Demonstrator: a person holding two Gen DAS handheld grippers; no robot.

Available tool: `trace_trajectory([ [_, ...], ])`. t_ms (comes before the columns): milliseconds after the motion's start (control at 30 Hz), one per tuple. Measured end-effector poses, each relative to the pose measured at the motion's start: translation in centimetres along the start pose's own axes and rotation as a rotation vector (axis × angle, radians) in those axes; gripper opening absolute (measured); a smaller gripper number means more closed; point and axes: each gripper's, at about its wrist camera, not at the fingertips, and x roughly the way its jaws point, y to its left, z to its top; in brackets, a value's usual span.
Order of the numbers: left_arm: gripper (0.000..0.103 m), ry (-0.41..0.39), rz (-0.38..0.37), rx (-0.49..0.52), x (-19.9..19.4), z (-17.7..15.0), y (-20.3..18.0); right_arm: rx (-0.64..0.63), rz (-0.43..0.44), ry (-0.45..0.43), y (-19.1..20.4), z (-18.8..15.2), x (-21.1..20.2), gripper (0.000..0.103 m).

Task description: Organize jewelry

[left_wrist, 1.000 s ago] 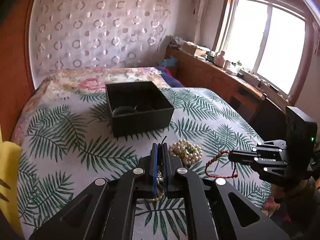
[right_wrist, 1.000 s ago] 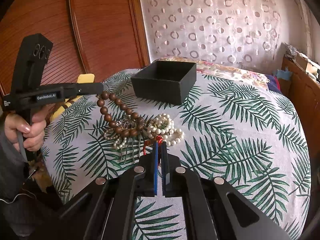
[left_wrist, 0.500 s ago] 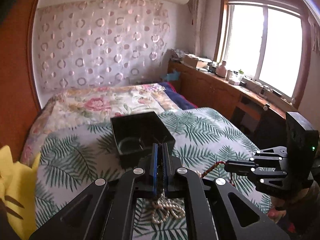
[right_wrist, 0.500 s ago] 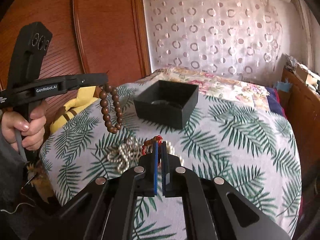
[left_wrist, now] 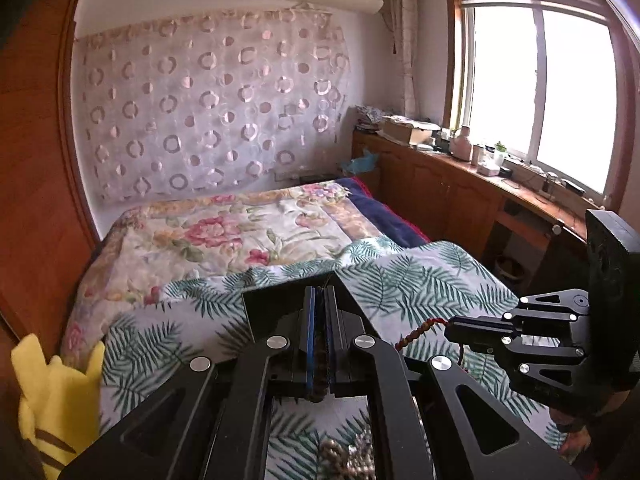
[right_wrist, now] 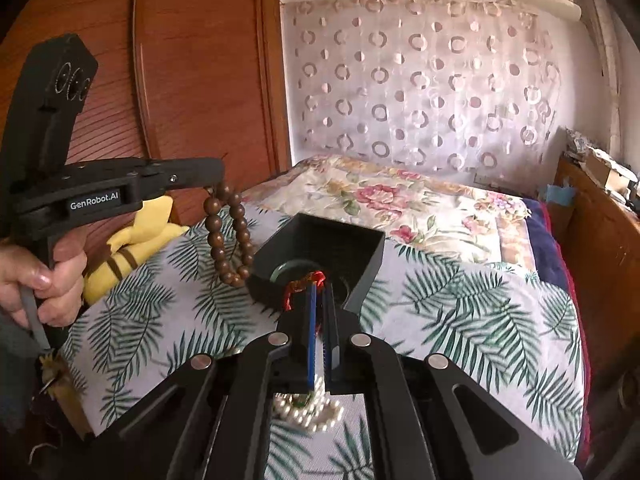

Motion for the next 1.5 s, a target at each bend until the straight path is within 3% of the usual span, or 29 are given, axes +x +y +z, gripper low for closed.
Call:
trace_trajectory([
  [300,0.004,0.020,0.023,-0.018,3.1,1.1,0.9,-0.006,-0.024,0.021,-1.2,1.6,2.4,0.003],
  [667,0.004,0.120,0.042,-0.071,7.8,-2.6,2.8,-0.016,-0.029,0.055,-2.0,3.9,7.5,0.003],
  [1133,0.004,0.124,0.043,-0.079,6.3,-4.4,3.9,-0.048,-0.084,0.134,-0.9,4.5,13.7,0.003],
  [1400,0.004,0.108,0.046,-0.079,5.7,-4.4,4.1,-0.034,-0.076,0.145,-1.1,4.2,14.2,0.004],
  [1467,0.004,0.107,0.046,-0.081,5.7,-4.3,4.2,-0.032,-0.077,0.143,-1.1,4.2,14.1,0.007],
  [1500,0.005,0.109,0.047,-0.080,5.7,-4.4,4.2,-0.031,-0.075,0.140,-1.0,4.2,13.9,0.016],
])
